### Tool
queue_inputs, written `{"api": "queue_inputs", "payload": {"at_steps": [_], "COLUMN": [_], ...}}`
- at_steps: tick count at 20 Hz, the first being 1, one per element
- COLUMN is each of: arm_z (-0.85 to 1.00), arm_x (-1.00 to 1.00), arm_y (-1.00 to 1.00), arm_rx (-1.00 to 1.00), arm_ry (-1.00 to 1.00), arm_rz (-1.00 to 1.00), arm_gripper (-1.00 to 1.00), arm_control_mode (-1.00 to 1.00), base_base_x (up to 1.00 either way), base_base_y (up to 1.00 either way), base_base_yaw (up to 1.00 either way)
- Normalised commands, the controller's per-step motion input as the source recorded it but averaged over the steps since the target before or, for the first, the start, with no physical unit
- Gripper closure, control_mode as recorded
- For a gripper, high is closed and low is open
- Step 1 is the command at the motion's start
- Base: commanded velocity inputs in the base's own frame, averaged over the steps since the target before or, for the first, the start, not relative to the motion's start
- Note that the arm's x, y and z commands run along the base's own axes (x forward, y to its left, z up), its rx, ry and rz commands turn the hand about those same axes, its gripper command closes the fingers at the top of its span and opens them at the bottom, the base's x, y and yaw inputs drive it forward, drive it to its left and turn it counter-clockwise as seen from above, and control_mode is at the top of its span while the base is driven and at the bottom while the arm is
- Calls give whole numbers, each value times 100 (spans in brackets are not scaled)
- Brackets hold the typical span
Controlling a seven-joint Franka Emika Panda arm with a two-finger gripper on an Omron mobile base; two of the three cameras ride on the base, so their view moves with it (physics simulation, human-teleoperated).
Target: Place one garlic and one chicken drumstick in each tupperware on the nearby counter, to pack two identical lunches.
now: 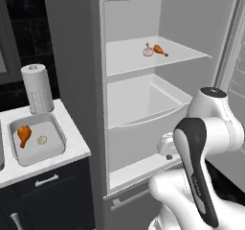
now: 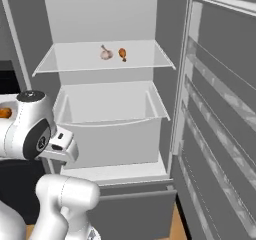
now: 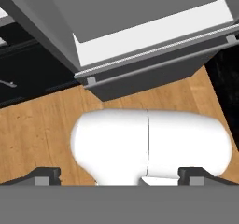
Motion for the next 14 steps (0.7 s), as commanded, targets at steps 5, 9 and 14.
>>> {"api": "queue_inputs", "payload": {"at_steps": [5,9,14], "arm_z": [0,0,0], "arm_x": [0,0,0], "arm_y": [0,0,0], "arm_rx": [0,0,0], "arm_ry": [0,0,0], "arm_rz": [0,0,0], "arm_gripper": [-100,-100,-100], "arm_control_mode": [100,100,100], "base_base_x": [38,31,2], "base_base_y": [-36,-36,-25], "base_base_yaw": [2,-1,-3]}}
